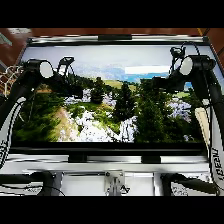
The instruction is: Fold the shirts.
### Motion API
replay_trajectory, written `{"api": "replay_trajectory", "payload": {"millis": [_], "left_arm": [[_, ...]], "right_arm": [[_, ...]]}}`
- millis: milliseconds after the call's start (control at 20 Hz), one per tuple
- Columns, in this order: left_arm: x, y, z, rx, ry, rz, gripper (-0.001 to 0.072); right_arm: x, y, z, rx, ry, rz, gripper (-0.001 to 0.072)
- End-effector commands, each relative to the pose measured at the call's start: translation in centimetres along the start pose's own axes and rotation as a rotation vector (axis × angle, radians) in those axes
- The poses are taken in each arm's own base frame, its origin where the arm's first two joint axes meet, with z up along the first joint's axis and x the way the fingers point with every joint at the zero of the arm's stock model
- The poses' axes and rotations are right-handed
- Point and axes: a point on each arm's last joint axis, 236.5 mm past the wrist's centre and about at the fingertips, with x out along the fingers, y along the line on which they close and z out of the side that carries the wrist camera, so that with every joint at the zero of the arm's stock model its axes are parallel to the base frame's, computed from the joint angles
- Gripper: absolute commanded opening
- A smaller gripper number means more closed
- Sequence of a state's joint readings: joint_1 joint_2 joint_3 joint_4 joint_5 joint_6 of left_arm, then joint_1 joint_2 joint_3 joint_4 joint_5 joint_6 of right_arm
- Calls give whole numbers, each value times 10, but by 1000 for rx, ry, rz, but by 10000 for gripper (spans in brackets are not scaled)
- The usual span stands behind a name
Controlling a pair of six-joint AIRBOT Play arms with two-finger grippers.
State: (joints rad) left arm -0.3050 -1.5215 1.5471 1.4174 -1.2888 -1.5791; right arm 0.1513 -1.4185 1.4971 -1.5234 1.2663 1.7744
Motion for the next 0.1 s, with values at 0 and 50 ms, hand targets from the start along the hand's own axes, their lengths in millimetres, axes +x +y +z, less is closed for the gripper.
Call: {"api": "replay_trajectory", "payload": {"millis": [0,50], "left_arm": [[0,0,0,0,-1,1,639],[0,0,0,0,-1,1,640]], "right_arm": [[0,-1,-1,-1,4,-5,611],[0,-1,-1,-1,4,-5,612]]}}
